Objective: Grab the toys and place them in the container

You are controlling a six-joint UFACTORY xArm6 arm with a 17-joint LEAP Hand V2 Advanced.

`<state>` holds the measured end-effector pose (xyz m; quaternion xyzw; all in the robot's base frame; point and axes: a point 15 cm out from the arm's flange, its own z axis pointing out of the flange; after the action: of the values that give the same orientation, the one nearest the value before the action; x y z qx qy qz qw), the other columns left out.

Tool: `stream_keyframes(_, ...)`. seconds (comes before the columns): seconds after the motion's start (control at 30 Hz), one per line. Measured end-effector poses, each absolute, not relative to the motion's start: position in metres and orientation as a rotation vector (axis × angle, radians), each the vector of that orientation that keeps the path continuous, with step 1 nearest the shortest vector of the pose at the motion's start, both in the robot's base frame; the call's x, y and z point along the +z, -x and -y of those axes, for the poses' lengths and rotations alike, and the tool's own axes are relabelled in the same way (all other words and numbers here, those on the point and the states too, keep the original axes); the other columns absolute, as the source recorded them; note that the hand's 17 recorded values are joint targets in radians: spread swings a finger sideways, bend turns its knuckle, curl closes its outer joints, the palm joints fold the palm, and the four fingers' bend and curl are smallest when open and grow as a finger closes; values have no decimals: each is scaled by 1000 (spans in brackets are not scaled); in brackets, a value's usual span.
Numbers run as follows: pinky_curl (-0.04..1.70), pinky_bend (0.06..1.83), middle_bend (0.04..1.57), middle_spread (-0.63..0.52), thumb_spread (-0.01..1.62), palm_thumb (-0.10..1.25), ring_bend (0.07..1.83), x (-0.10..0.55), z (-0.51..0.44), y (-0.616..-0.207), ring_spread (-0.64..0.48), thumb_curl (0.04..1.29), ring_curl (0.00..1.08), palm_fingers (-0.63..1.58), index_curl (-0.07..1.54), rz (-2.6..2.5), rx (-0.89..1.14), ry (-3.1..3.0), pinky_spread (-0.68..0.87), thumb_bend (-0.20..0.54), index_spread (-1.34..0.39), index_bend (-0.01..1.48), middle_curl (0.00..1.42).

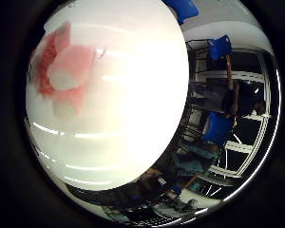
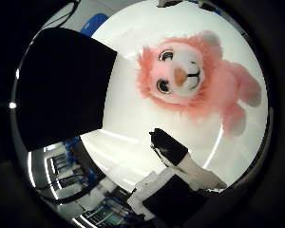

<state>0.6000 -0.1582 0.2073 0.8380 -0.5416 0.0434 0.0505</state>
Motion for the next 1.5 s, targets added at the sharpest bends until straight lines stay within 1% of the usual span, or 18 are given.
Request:
stream_keyframes(0.23,289,496,195,12,1098,596,354,185,159,-599,178,328,242,176,258,1621,111,-2507,424,-22,-418,152,326)
stream_keyframes(0.33,288,523,210,-10,1092,587,412,179,158,-596,160,323,250,254,250,1616,88,-2499,438,-24,-411,149,328)
stream_keyframes(0.4,287,548,232,-37,1092,583,519,178,159,-595,99,320,272,341,240,1616,85,-2497,424,-23,-406,137,333)
stream_keyframes(0.43,276,544,281,-77,1092,582,612,178,158,-595,35,320,285,446,229,1613,83,-2497,372,-23,-413,137,343)
stream_keyframes(0.5,250,511,420,-156,1093,585,712,178,161,-593,-59,318,299,657,236,1610,80,-2492,264,-22,-435,176,381)
stream_keyframes(0.53,256,563,475,-202,1093,585,769,178,162,-593,-125,317,317,778,239,1609,77,-2491,138,-22,-445,172,402)
stream_keyframes(0.57,278,666,498,-236,1093,585,822,178,163,-591,-188,316,337,922,245,1610,71,-2487,-21,-22,-442,169,415)
stream_keyframes(0.6,284,731,529,-258,1093,586,841,178,164,-589,-229,315,343,977,242,1610,63,-2482,-166,-22,-433,159,430)
stream_keyframes(0.63,310,820,583,-273,1093,586,881,177,166,-585,-262,315,364,1119,249,1611,47,-2476,-322,-22,-425,171,456)
stream_keyframes(0.7,344,887,685,-284,1094,591,942,177,168,-580,-283,314,405,1225,298,1610,22,-2467,-464,-20,-417,232,510)
stream_keyframes(0.73,364,913,789,-275,1100,608,988,177,169,-577,-284,318,431,1308,347,1612,11,-2463,-496,-14,-414,321,554)
stream_keyframes(0.77,384,946,844,-264,1107,624,1019,177,171,-574,-281,322,448,1374,393,1615,-3,-2457,-484,-10,-409,413,578)
stream_keyframes(0.87,478,1123,1021,-229,1120,732,1158,182,173,-566,-261,353,515,1321,542,1617,-36,-2449,-408,3,-376,667,656)
stream_keyframes(1.03,614,1313,1220,-190,1111,945,1321,214,176,-554,-238,426,613,1178,728,1629,-40,-2447,-286,26,-302,988,749)
stream_keyframes(1.13,681,1369,1279,-179,1100,1007,1363,236,177,-544,-230,470,656,1113,777,1654,-44,-2439,-242,15,-268,1065,779)
stream_keyframes(1.23,734,1382,1306,-172,1087,1037,1380,258,177,-529,-230,509,688,1082,800,1658,-71,-2432,-218,-7,-246,1096,792)
stream_keyframes(1.37,794,1375,1320,-167,1079,1045,1381,301,176,-506,-233,545,721,1067,815,1658,-69,-2435,-203,-12,-232,1112,802)
stream_keyframes(1.5,851,1344,1327,-166,1074,1030,1371,354,177,-484,-236,570,747,1059,823,1683,-1,-2443,-187,-15,-226,1116,810)
